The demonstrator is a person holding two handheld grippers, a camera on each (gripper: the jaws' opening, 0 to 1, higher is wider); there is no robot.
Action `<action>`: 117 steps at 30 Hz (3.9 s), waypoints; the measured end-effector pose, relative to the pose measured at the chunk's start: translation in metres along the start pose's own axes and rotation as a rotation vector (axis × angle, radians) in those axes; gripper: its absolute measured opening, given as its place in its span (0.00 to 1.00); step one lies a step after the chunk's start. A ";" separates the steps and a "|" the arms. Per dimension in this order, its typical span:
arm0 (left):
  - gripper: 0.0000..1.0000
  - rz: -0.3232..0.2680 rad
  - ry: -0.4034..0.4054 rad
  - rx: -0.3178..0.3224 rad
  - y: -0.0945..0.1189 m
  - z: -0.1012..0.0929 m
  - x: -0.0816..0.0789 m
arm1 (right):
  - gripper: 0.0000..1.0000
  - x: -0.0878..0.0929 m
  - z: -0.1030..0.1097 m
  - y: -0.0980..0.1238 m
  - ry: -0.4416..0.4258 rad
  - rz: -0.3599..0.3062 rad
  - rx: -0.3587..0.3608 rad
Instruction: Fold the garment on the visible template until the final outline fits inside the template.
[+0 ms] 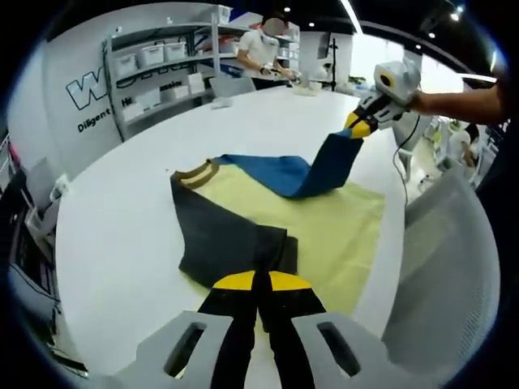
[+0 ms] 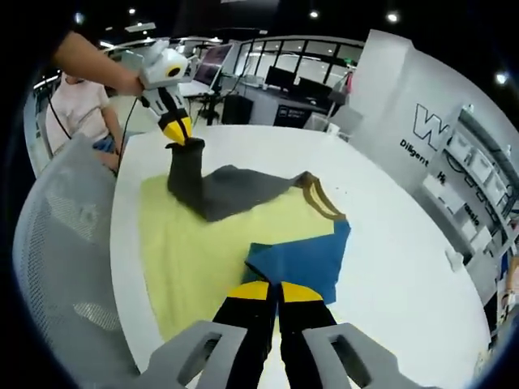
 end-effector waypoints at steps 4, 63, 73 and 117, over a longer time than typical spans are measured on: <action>0.03 -0.016 0.015 -0.024 0.006 0.006 -0.002 | 0.00 -0.002 -0.009 0.002 -0.002 -0.004 0.019; 0.03 -0.126 0.072 -0.386 0.126 0.094 -0.033 | 0.00 0.001 -0.152 0.046 -0.065 0.020 0.300; 0.03 -0.175 0.135 -0.486 0.155 0.115 -0.027 | 0.00 0.015 -0.179 0.055 -0.095 0.055 0.356; 0.03 -0.137 0.262 -0.619 0.176 0.176 0.030 | 0.00 0.089 -0.232 0.031 -0.191 0.257 0.450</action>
Point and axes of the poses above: the point that each gripper's makers call its tool centre point, and the gripper's own axes: y roughly backward along the fingers, z roughly to its left, x roughly out of its underside, the point moved 5 cm from there along y, roughly backward along the fingers, and after that the axes turned 15 degrees about x, right-handed, at the moved point
